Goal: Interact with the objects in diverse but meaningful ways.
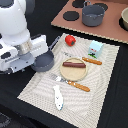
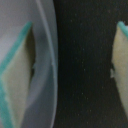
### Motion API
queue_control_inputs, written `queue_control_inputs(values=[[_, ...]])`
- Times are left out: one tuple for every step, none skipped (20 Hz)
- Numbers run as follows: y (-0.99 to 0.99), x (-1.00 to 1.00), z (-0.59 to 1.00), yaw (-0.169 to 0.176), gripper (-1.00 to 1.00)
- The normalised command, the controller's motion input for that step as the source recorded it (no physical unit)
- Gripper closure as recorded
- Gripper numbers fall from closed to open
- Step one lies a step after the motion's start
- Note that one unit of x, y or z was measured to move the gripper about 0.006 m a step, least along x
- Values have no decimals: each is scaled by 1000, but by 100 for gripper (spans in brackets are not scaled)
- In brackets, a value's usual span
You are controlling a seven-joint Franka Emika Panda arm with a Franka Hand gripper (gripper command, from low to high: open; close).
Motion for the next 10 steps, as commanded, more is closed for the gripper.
queue_control_inputs(values=[[3,54,997,15,-100],[51,157,1000,26,-100],[109,169,1000,29,-100],[140,226,1000,29,-100],[163,309,1000,29,-100],[200,380,1000,23,-100],[237,446,1000,20,-100],[306,529,1000,20,-100],[369,623,883,25,-100],[429,683,797,36,-100]])
